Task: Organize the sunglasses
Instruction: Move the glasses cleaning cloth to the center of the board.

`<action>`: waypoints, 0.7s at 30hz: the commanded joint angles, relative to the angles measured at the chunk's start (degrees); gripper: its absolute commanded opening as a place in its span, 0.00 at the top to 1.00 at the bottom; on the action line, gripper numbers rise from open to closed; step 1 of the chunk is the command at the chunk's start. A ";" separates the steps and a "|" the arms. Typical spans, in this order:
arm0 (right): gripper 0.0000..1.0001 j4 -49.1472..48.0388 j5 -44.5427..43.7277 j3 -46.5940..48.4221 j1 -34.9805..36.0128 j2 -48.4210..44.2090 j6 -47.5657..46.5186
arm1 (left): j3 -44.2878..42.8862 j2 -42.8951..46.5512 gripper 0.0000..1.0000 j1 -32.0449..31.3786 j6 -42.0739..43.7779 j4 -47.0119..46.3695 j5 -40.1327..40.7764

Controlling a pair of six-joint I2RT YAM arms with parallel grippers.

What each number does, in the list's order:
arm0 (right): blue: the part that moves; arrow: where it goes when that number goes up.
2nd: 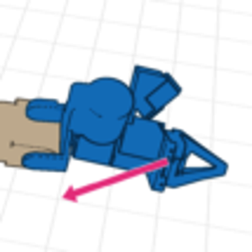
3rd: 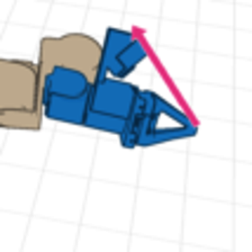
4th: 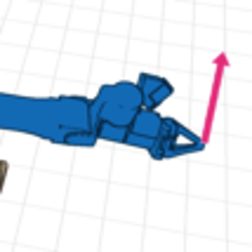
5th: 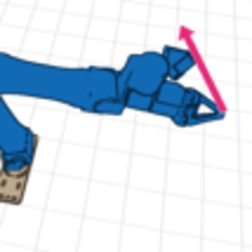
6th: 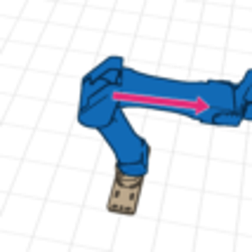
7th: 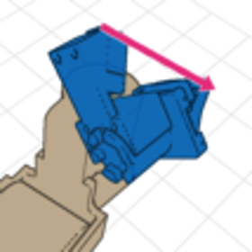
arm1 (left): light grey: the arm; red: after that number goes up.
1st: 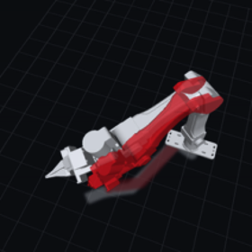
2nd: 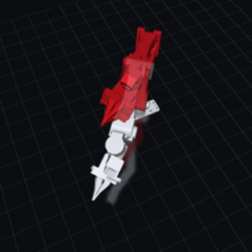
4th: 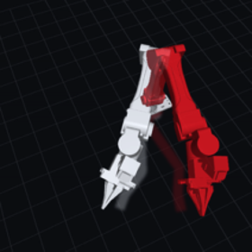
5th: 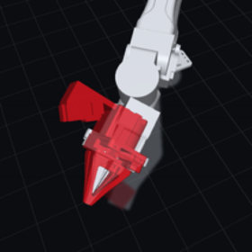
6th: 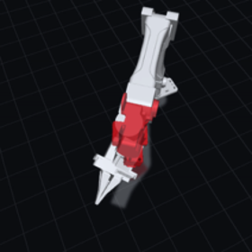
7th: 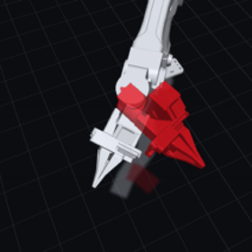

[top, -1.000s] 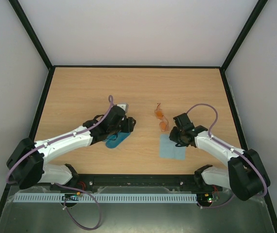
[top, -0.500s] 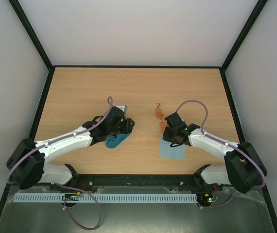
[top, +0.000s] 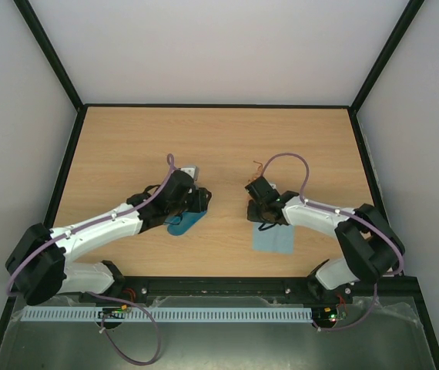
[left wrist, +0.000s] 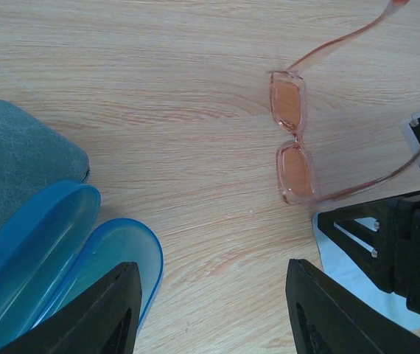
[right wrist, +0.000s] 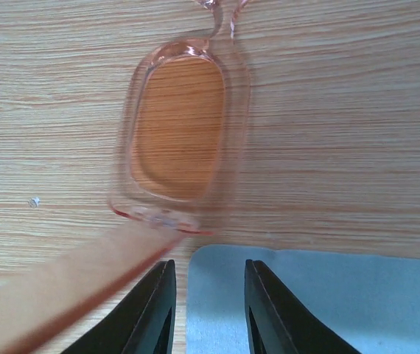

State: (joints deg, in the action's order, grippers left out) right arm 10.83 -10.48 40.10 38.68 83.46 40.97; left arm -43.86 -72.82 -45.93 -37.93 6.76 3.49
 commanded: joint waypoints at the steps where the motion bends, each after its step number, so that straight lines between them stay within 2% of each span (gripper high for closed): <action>1: 0.72 -0.38 -1.55 1.52 0.58 1.59 -1.25 | 0.64 1.18 0.43 0.44 -0.29 0.00 0.47; 21: 0.73 -4.03 1.84 1.11 2.41 4.43 -1.82 | 0.74 1.95 0.44 0.32 -1.05 0.44 0.47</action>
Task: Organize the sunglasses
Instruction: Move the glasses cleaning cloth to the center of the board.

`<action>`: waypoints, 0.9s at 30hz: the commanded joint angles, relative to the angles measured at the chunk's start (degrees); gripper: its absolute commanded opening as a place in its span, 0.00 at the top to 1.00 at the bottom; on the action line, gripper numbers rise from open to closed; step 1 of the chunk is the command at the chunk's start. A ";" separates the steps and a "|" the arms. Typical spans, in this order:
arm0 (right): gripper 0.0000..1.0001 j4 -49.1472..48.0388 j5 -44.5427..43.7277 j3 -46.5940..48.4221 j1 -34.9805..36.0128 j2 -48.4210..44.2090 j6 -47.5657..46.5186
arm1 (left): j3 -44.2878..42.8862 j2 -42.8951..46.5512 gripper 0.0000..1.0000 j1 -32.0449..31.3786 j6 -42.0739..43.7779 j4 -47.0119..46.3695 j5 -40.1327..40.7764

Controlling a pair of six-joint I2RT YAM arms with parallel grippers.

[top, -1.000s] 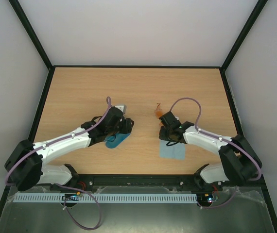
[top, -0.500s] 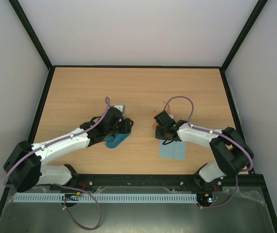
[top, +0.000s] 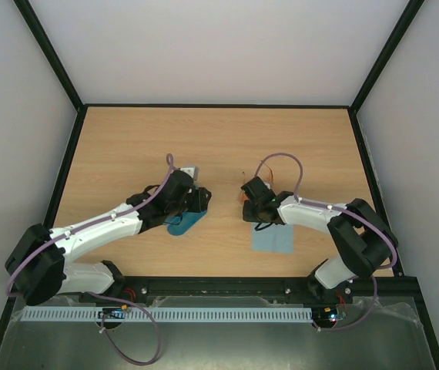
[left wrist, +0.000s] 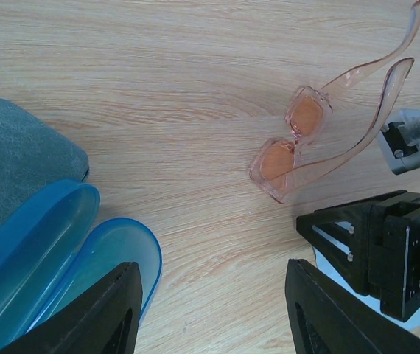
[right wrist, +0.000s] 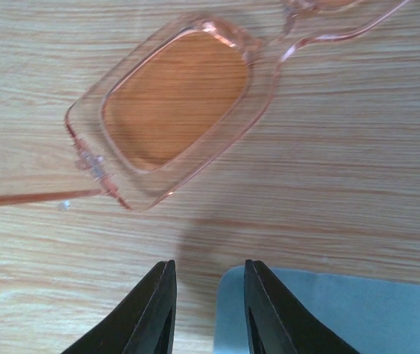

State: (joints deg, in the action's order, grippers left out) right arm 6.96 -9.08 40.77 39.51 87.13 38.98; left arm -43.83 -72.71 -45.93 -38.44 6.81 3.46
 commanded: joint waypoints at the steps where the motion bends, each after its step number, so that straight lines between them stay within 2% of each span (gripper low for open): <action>1: 0.73 -0.27 0.47 0.18 2.02 0.87 0.39 | 0.83 1.89 0.44 0.34 -0.52 0.38 0.45; 11: 0.73 -1.29 0.75 -1.59 7.28 0.62 2.74 | 1.68 3.05 0.44 0.12 -1.27 0.30 0.62; 20: 0.70 4.22 -7.48 0.04 7.18 -4.64 1.06 | 2.35 3.89 0.44 -0.29 -1.51 0.69 1.27; 25: 0.71 4.11 -7.86 -0.88 6.31 -3.92 0.69 | 2.64 3.96 0.44 -0.29 -1.58 0.57 1.27; 27: 0.74 3.07 -6.81 -1.61 5.22 -3.57 0.75 | 2.66 4.14 0.44 -0.30 -1.56 0.64 1.28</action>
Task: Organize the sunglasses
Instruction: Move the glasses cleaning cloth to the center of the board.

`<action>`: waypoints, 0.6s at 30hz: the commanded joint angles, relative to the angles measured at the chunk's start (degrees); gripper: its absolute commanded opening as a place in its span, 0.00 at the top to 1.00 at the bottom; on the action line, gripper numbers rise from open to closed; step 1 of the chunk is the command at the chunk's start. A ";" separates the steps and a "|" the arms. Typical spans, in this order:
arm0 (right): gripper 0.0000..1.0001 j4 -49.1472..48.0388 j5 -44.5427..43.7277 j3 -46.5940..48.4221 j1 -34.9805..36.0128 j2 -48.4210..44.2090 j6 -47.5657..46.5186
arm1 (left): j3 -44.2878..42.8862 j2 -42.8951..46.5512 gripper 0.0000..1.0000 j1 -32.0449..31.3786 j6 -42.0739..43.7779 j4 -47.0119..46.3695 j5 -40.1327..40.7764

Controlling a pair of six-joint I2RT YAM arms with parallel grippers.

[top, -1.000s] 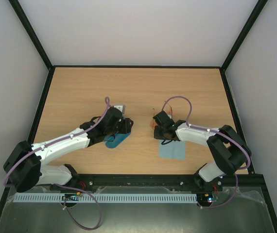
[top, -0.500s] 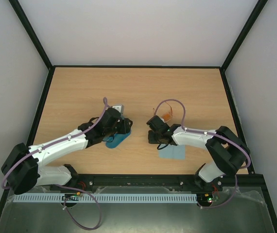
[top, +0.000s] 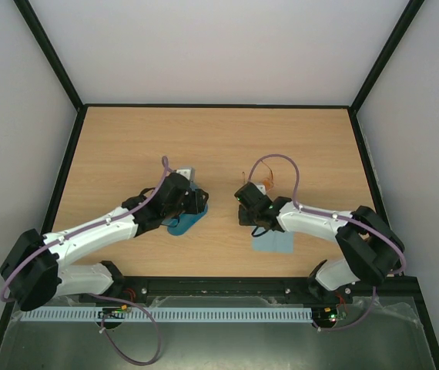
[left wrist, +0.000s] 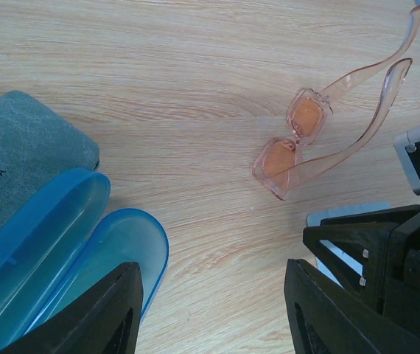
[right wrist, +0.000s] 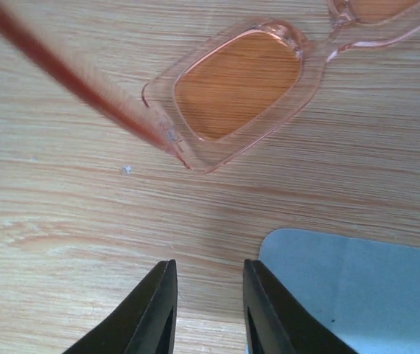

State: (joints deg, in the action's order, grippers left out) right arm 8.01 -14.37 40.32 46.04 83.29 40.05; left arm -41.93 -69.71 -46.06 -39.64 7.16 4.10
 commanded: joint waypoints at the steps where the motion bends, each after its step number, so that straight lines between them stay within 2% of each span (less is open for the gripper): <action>1: 0.76 1.30 -0.80 -1.45 -2.10 0.30 -0.30 | 0.72 1.16 0.44 -0.22 -0.34 0.43 0.65; 18: 0.78 0.44 0.90 -2.14 -4.55 1.97 -1.52 | 0.46 0.74 0.44 -0.18 -0.18 0.76 1.02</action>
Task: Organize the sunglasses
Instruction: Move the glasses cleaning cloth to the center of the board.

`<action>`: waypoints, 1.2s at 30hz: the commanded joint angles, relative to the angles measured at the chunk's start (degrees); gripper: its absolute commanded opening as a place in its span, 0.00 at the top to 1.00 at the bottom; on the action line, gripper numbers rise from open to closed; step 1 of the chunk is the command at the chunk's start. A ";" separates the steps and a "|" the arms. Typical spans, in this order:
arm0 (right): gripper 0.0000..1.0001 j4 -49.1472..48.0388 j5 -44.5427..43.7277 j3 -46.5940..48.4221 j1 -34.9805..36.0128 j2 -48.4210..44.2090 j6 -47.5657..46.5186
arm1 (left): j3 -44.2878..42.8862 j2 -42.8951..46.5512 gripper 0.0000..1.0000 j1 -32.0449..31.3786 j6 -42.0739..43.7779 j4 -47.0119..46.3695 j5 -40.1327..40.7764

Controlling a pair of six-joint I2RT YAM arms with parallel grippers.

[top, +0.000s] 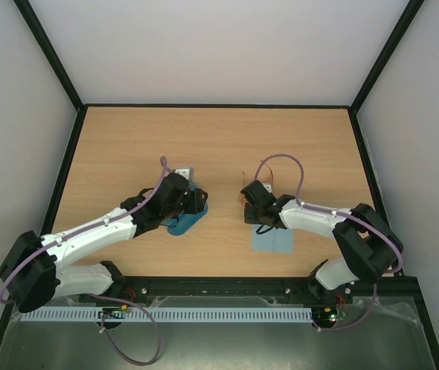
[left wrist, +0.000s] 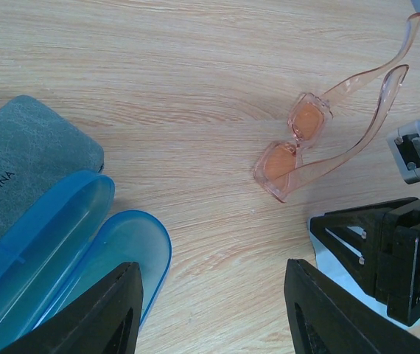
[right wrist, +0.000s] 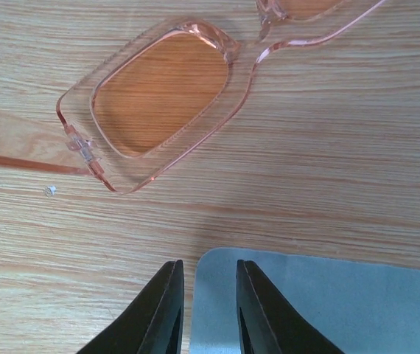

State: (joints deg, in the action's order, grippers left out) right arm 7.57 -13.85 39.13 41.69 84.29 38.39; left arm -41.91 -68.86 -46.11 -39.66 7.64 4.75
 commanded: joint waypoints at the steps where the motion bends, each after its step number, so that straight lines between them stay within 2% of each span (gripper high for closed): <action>1: 0.78 0.72 0.47 -1.24 -0.16 1.12 0.30 | 0.43 -0.24 0.44 -0.17 -0.17 0.18 0.27; 5: 0.79 -0.01 1.07 -2.15 -0.20 2.36 0.37 | 0.21 -0.74 0.44 -0.16 -0.07 -0.01 0.17; 14: 0.90 -1.19 2.33 -2.22 0.50 5.15 -0.15 | 0.22 -0.88 0.44 -0.13 -0.15 0.00 0.43; 27: 0.94 -2.73 3.70 -3.51 7.97 4.54 -0.71 | 1.02 0.16 0.44 -0.19 -0.53 0.18 1.08; 36: 0.94 -5.02 7.85 -2.85 14.33 4.42 -5.64 | 1.44 1.02 0.44 -0.21 -1.08 0.56 1.65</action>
State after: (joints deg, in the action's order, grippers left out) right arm -0.67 -10.70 37.32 53.10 86.91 35.86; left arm -41.01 -69.19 -46.11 -40.21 7.84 5.39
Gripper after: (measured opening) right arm 0.061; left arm 0.559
